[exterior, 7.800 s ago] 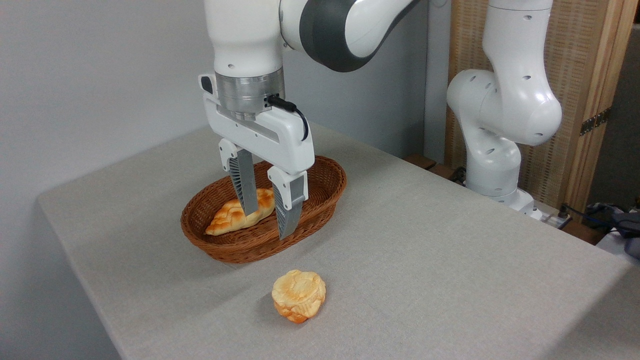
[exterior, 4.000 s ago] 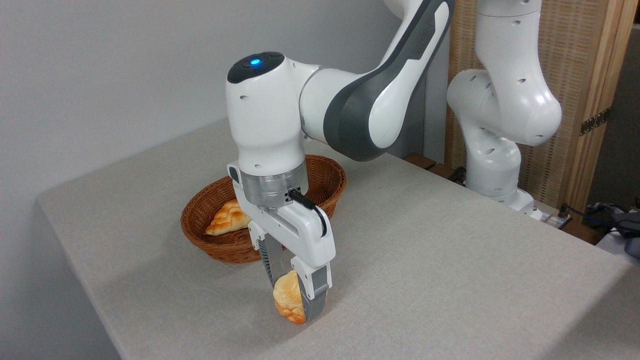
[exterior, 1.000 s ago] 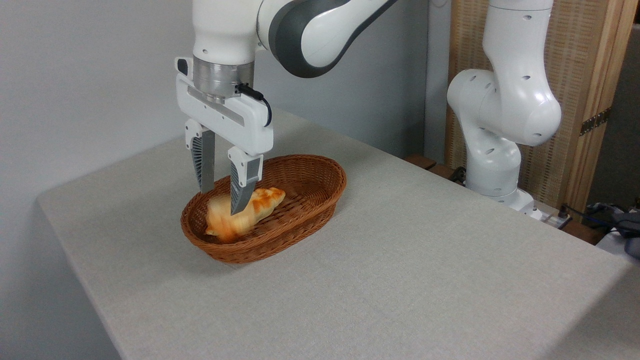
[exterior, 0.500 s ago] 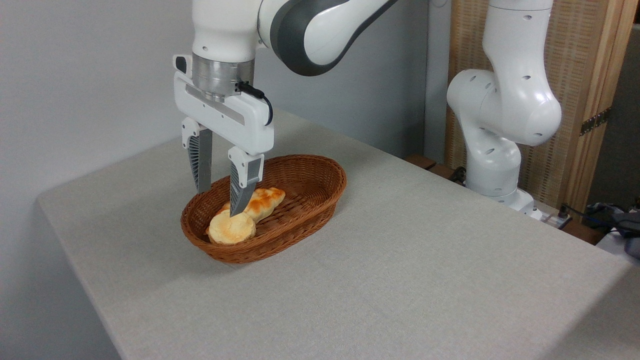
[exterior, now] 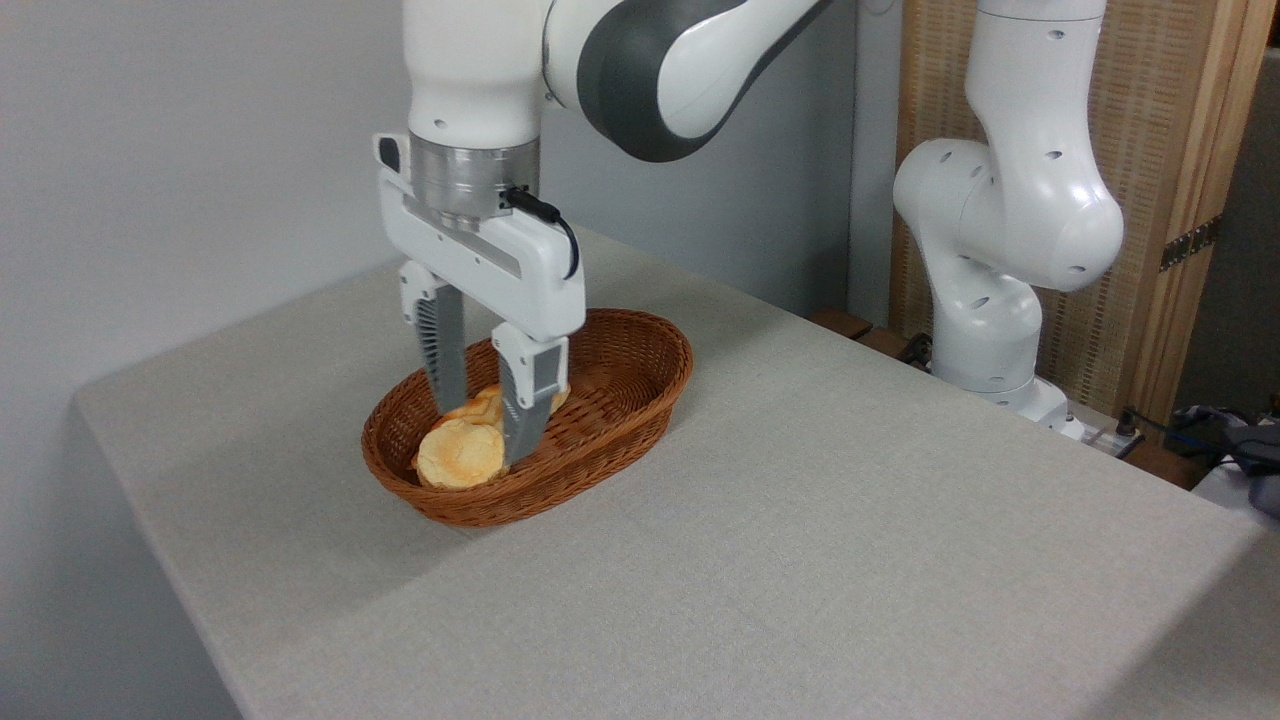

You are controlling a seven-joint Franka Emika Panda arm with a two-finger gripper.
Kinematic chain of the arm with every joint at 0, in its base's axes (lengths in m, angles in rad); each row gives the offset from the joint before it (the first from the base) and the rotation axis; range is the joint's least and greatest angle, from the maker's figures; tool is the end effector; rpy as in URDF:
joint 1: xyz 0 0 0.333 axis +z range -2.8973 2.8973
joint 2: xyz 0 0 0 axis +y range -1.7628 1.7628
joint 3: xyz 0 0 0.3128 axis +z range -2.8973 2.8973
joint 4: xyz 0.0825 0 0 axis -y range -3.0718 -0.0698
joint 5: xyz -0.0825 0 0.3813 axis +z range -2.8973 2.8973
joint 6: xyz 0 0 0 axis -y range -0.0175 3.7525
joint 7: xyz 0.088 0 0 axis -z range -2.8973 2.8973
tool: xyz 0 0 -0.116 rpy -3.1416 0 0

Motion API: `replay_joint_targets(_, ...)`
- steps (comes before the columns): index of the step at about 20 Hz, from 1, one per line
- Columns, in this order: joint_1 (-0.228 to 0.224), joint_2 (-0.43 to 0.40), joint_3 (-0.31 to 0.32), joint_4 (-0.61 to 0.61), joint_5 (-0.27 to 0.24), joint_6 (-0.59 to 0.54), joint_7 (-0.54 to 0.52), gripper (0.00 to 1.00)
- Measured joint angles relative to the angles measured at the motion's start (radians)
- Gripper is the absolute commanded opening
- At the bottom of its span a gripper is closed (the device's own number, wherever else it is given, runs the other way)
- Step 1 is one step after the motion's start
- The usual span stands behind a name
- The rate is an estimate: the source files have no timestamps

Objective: Put bread into the basket

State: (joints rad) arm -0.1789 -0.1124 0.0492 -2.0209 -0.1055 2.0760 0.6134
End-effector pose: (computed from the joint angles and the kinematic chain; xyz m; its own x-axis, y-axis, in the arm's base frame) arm 0.5350 -0.0752 0.5051 0.7500 -0.6323 0.1943 -0.6432 -0.7656 -0.0085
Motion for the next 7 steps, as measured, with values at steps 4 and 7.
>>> replay_joint_targets(4, 0.001, -0.010, 0.035, 0.036, 0.000, -0.109, 0.076, 1.00)
replay_joint_targets(7, 0.002, -0.023, 0.062, 0.047, 0.000, -0.162, 0.124, 1.00)
